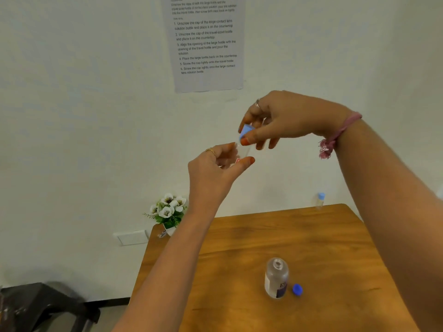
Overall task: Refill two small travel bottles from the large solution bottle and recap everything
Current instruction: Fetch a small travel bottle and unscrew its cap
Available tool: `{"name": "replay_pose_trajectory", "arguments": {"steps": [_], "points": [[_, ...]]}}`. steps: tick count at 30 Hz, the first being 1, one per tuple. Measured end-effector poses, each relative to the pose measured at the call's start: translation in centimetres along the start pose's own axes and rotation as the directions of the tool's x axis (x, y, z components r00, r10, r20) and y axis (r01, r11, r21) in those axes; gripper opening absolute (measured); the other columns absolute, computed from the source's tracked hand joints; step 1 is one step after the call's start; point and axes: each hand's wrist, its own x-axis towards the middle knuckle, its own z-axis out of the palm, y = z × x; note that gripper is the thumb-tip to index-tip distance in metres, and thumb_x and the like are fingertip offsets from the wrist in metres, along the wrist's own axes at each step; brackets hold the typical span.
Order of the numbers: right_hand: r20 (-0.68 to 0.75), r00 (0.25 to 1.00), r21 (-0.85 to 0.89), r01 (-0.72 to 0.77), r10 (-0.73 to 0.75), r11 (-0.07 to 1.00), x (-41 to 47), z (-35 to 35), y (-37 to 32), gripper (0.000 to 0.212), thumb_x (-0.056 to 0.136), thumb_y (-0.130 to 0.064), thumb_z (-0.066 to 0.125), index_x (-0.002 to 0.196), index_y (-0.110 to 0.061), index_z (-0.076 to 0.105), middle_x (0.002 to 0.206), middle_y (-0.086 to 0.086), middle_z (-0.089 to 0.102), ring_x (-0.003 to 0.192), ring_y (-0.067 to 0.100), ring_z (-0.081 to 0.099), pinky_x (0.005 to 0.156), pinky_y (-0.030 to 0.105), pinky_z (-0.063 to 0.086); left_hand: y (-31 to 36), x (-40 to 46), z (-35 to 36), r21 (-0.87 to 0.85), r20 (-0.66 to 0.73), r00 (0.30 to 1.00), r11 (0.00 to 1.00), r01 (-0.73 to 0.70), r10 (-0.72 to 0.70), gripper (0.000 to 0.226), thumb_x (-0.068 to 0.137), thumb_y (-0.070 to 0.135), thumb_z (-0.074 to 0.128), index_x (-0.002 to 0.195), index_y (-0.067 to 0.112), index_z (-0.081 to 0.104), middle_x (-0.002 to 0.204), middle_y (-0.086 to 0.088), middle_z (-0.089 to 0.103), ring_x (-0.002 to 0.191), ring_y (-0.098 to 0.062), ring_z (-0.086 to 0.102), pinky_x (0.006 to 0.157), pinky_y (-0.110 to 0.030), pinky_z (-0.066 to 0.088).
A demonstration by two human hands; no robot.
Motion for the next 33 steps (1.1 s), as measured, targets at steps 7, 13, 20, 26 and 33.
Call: {"name": "replay_pose_trajectory", "arguments": {"steps": [7,13,20,26,33], "points": [[0.006,0.998,0.016,-0.064,0.064,0.998,-0.4,0.8,-1.7,0.029,0.079,-0.033,0.073,0.099,-0.012,0.07,0.087,0.003,0.072,0.073,0.011,0.072,0.053,0.015,0.053,-0.2,-0.9,-1.3,-0.004,0.015,0.999,1.0,-0.028,0.028,0.047,0.07,0.034,0.082,0.111,0.014,0.07,0.084,0.016,0.065,0.081,0.002,0.063,0.071,-0.002,0.047],[0.037,0.994,0.019,-0.103,0.102,0.995,-0.7,1.1,-2.3,0.039,0.078,-0.039,0.071,0.108,-0.014,0.068,0.094,0.0,0.072,0.071,0.007,0.071,0.053,0.016,0.054,-0.6,-1.4,-1.8,-0.037,0.022,1.0,0.999,-0.016,0.017,0.047,0.07,0.033,0.083,0.111,0.014,0.069,0.083,0.02,0.064,0.082,0.002,0.064,0.071,-0.002,0.047],[0.077,0.996,-0.098,-0.034,0.041,0.995,-0.9,1.4,-2.7,0.026,0.079,-0.018,0.074,0.103,-0.026,0.069,0.096,-0.012,0.065,0.071,-0.001,0.067,0.065,0.012,0.054,-1.4,-1.9,-1.9,-0.057,0.059,0.998,0.998,-0.011,0.014,0.047,0.071,0.032,0.082,0.113,0.015,0.069,0.088,0.015,0.066,0.086,-0.004,0.066,0.071,-0.001,0.046],[-0.058,0.998,-0.136,0.007,-0.015,0.991,-2.0,1.1,-2.3,0.029,0.077,-0.016,0.076,0.101,-0.031,0.068,0.094,-0.025,0.061,0.082,-0.001,0.067,0.071,0.006,0.046,-2.6,-1.7,-2.3,-0.097,0.155,0.986,0.993,0.075,-0.059,0.047,0.072,0.032,0.082,0.114,0.018,0.068,0.093,0.017,0.067,0.089,0.001,0.065,0.077,-0.011,0.052],[-0.254,0.952,0.445,-0.042,0.171,0.895,-4.7,6.0,1.8,0.034,0.081,-0.007,0.071,0.11,-0.019,0.06,0.112,0.001,0.066,0.093,0.013,0.071,0.091,0.021,0.052,-4.5,-2.4,-1.6,-0.121,0.157,0.98,0.982,0.146,-0.126,0.045,0.075,0.032,0.079,0.116,0.021,0.067,0.103,0.014,0.067,0.096,0.001,0.062,0.07,-0.002,0.047]]}}
